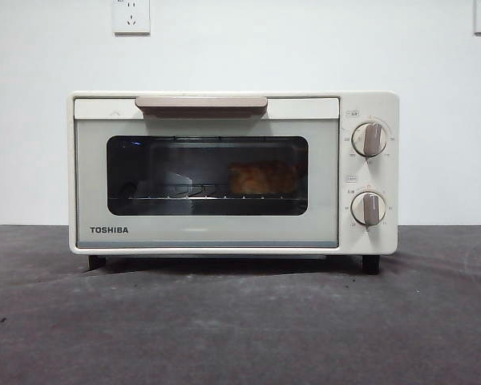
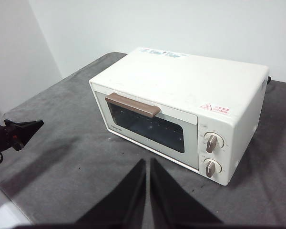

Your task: The left arm flap open the oven, the right arm pick bread and place it into oven, the left arm flap close the oven

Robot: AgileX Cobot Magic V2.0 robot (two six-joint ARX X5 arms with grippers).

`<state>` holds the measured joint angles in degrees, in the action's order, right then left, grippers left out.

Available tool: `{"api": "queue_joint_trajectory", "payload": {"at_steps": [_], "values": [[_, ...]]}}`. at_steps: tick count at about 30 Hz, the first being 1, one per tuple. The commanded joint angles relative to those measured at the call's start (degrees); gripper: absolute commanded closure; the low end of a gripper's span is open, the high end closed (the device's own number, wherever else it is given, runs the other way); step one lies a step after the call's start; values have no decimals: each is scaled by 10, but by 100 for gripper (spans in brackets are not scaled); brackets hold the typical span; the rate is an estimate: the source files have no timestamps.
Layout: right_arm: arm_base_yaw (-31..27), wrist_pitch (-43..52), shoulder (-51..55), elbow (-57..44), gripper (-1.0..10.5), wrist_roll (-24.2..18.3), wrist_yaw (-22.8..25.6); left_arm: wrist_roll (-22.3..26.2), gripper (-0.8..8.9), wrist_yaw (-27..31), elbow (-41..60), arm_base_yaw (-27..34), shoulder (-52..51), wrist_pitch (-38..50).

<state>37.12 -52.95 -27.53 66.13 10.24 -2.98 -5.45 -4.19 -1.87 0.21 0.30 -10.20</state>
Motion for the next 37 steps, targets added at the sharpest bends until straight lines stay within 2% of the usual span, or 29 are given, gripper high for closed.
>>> {"api": "queue_joint_trajectory", "payload": {"at_steps": [1,4,8,11,14,18,25,37], "values": [[-16,16,-4,-5,936,-5,-3,5,797,2,12,0,-1,-4],[-75,109,6,-75,936,-5,-31,5,797,2,12,0,-1,-4],[-187,355,62,-259,936,-5,-81,5,798,2,12,0,-1,-4],[-257,451,123,-378,936,-5,-87,5,797,2,12,0,-1,-4],[-310,470,178,-465,936,-10,-84,5,797,2,12,0,-1,-4],[-345,469,223,-545,936,-35,-70,5,798,2,12,0,-1,-4],[-352,469,257,-623,936,-80,-42,5,797,2,12,0,-1,-3],[-354,435,273,-656,936,-90,-38,5,798,2,12,0,-1,-3]]}}
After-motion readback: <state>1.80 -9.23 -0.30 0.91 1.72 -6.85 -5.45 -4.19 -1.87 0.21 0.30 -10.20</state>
